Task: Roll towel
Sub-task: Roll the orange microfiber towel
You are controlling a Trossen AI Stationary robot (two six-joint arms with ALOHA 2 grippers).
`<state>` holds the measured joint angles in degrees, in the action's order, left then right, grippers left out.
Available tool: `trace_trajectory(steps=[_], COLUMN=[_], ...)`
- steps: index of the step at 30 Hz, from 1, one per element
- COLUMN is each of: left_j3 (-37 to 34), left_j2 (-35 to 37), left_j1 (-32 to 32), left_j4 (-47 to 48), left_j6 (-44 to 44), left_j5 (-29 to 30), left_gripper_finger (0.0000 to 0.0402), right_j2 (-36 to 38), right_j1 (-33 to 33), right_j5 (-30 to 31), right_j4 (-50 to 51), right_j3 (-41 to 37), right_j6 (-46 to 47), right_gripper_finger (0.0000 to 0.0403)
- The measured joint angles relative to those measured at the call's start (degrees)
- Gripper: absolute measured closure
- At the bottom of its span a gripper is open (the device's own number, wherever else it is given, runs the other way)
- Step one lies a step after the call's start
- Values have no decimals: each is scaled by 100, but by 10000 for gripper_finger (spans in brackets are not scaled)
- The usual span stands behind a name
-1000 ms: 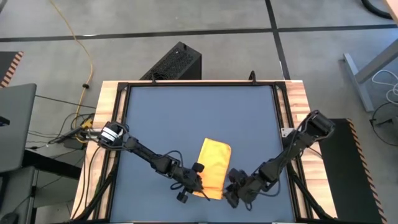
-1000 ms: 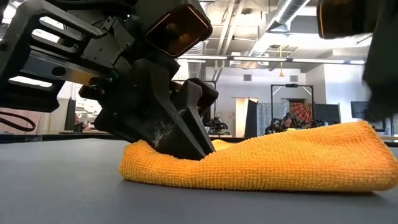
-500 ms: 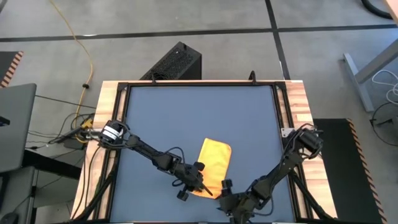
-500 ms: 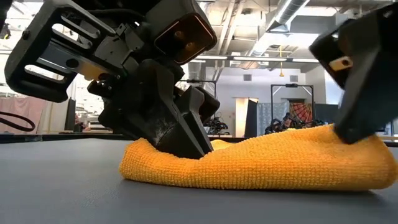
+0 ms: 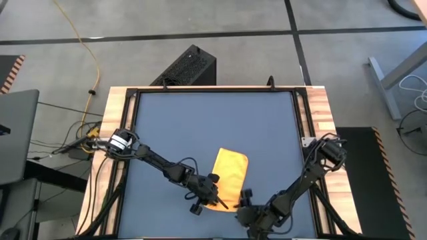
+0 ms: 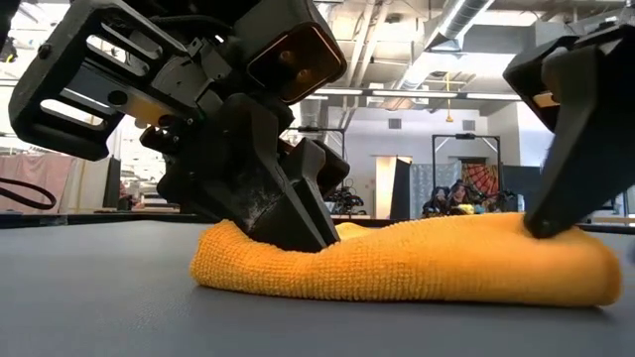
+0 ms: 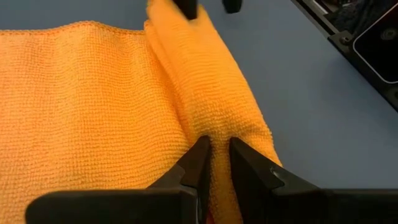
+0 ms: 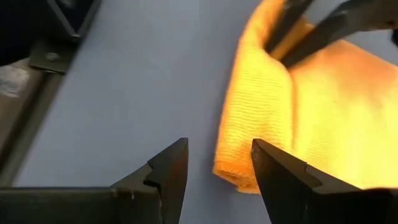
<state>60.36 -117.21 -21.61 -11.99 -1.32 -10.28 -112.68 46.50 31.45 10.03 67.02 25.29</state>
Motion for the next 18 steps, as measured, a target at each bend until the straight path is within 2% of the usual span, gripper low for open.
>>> trace_trajectory(steps=[4,11,14,18], left_j3=[0,-7,-4,-10], left_j2=[0,0,0,56], left_j1=[1,31,65,116], left_j4=[0,7,9,48], left_j6=[2,15,-2,-26], left_j5=[-67,-149,-251,-447], left_gripper_finger=[349,349,349,349], right_j2=[-88,-351,-397,-414], right_j1=[-24,-120,-116,-89], right_j5=[221,250,280,331], right_j4=[84,5,56,159], right_j3=[0,18,17,20], right_j6=[16,226,557,997], right_gripper_finger=[201,211,238,305])
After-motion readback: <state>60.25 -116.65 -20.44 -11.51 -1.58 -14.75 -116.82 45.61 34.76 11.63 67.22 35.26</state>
